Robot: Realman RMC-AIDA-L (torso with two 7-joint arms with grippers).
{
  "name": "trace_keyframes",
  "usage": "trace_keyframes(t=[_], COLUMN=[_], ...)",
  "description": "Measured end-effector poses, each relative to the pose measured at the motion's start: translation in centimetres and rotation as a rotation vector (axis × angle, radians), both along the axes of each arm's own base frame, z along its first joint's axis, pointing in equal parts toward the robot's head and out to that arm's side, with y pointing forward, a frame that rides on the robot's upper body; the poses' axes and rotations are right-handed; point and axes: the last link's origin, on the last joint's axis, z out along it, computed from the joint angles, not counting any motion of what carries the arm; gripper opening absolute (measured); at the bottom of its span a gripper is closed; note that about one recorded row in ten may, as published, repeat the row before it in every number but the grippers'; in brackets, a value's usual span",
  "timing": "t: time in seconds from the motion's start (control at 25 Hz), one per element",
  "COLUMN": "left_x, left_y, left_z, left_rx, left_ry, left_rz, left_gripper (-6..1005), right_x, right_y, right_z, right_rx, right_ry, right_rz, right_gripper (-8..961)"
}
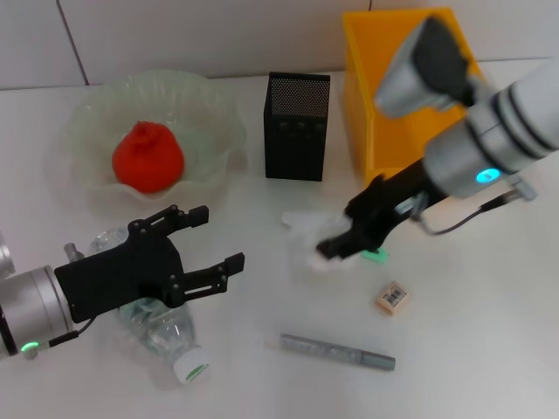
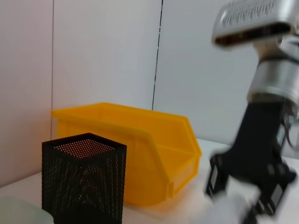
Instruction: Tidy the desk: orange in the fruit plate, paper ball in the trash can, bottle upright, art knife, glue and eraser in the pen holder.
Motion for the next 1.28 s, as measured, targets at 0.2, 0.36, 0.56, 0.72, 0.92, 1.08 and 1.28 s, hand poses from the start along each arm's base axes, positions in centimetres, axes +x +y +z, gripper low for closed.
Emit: trace_keyframes(t=[0.2,0.36,0.56,0.72,0.92,1.08,1.28], left_x=[0.0,0.0,0.0,0.1,0.0,0.0,0.0], left_y=[0.0,0.0,0.0,0.0,-0.1,-0.2,-0.3], left_z=[0.1,0.0,0.0,0.0,0.0,0.0,0.1], left_rx=[0.002,0.002,0.003,0.003,0.000,0.000,0.010], left_ry=[0.001,0.001,0.001,0.001,-0.001,0.000,0.007], left_rz=[-0.003,-0.003,-0.005,-0.006,-0.007,-0.010,-0.027], left_gripper=[866,866,865,865,865,864,864], right_x=[-1.0,-0.8,0.5,1.9,3.6,3.8,3.7], right_y=[0.5,0.9,2.4,3.8,5.5,5.6,5.4], right_z=[7.2,11.8,14.2,13.7,11.7,11.1,11.3], right_rx=[0.226,0.403,0.573,0.659,0.693,0.683,0.679], right_ry=[0.087,0.132,0.130,0.100,0.039,0.019,0.019], right_rz=[-0.003,-0.009,-0.016,-0.019,-0.040,-0.036,-0.028], right_gripper=[448,420,402,397,413,493,590])
